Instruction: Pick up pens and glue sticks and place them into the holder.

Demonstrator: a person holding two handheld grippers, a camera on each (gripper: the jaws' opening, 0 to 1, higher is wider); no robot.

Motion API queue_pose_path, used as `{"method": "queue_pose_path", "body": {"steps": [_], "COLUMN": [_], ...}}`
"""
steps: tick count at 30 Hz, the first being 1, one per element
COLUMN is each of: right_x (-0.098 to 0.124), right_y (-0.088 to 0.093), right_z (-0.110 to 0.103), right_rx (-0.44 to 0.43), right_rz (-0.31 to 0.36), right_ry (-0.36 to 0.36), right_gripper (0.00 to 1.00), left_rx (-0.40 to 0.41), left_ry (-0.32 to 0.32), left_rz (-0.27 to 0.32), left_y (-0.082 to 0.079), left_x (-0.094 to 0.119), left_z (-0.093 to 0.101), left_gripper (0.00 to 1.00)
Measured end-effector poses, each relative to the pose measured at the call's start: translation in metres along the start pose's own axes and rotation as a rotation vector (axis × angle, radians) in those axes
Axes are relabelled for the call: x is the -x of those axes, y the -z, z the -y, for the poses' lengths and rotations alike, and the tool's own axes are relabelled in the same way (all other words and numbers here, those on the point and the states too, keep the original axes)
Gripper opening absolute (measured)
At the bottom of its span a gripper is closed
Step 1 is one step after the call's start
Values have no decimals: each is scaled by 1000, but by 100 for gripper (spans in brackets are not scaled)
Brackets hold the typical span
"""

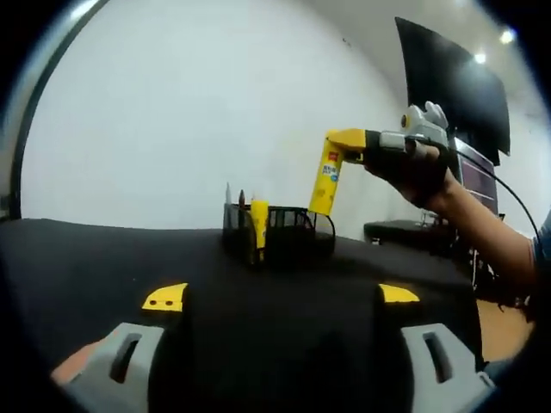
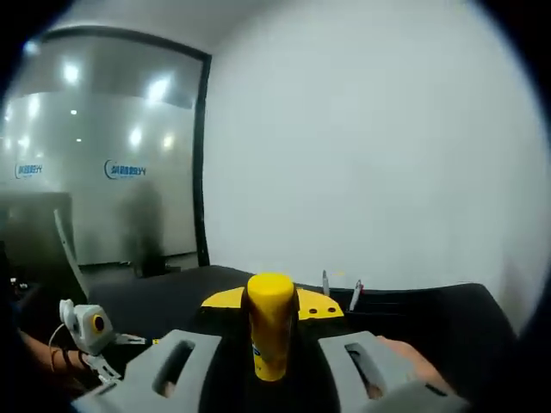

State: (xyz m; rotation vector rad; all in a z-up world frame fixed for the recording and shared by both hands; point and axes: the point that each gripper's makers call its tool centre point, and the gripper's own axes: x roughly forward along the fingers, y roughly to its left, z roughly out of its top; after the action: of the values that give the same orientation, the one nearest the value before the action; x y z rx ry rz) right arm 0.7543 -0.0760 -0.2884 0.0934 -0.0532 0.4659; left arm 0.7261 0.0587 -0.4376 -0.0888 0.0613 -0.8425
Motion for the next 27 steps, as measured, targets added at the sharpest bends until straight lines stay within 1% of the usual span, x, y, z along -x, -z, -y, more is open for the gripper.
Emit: {"method": "queue_pose_path", "body": {"steps": [2,6,9,13,19,22,27], "right_x": [0,-2,-6,-13,-34,-45,-61], "right_y": [-1,0,4,11,25,33,47], "right_z": [4,14,25,35,49,52,55], "right_rx": [3,7,0,5,4,9,41], "right_rz": [0,-4,-12,-31,-60,-75,-102], "right_ry": [6,19,39,59,81,81,76], "right_gripper": [17,17,17,17,17,17,17], "left_rx": [15,36,39,45,53,49,47], "left_ry": [-2,-6,-6,-2,14,15,13], "left_rz": [3,20,26,37,41,34,33], "left_y": [1,-2,-3,-4,-5,-3,-3], "left_x": [0,1,1,1,1,1,1], "left_z": [-2,-4,-5,-4,-1,-1,-2], "left_gripper": [86,89,91,94,96,96,96]}}
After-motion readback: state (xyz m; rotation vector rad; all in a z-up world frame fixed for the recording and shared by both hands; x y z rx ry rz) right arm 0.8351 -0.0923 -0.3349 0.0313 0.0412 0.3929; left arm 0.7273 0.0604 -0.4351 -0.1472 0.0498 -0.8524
